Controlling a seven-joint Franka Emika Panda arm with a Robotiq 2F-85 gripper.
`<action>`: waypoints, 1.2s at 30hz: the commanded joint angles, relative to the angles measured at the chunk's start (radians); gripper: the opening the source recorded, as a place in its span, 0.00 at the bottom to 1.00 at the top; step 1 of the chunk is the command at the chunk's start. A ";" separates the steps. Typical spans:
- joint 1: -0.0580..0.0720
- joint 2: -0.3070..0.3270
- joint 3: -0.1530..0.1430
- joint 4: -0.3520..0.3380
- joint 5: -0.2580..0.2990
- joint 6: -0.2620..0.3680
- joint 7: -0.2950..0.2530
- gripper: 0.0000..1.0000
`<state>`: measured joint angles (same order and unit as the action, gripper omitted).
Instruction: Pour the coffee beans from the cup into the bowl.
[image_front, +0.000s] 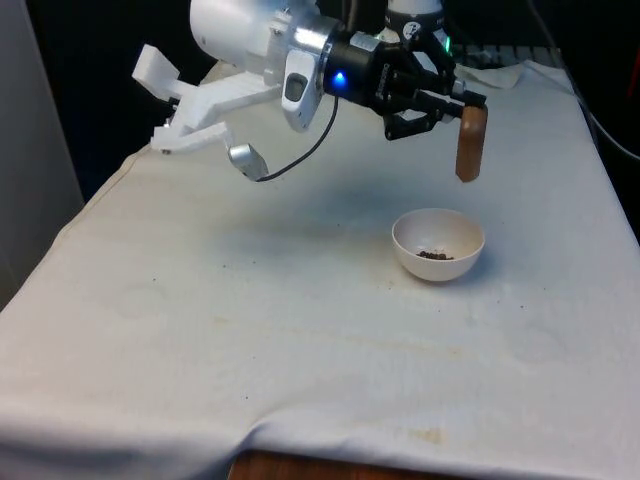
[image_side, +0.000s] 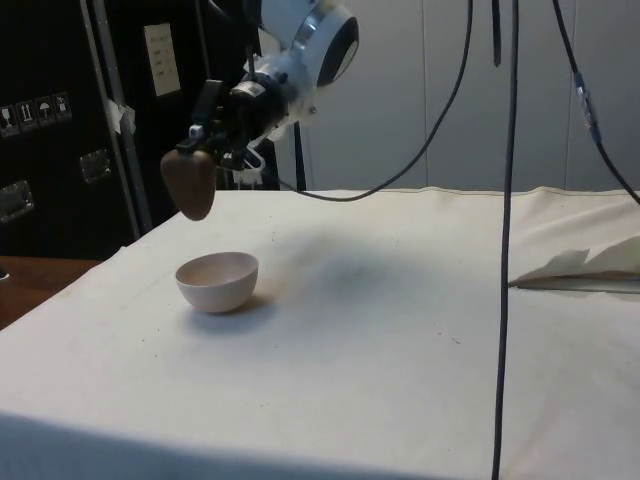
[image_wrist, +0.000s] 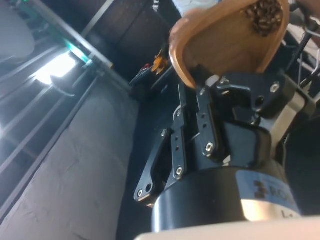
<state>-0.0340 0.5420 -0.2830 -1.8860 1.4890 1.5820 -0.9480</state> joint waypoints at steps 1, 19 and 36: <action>-0.007 0.005 0.003 0.005 0.007 -0.015 0.001 0.03; -0.014 0.062 -0.042 0.020 0.087 -0.170 -0.043 0.03; -0.018 0.130 -0.054 0.044 0.167 -0.272 -0.048 0.03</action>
<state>-0.0480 0.6690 -0.3400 -1.8470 1.6530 1.3140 -1.0000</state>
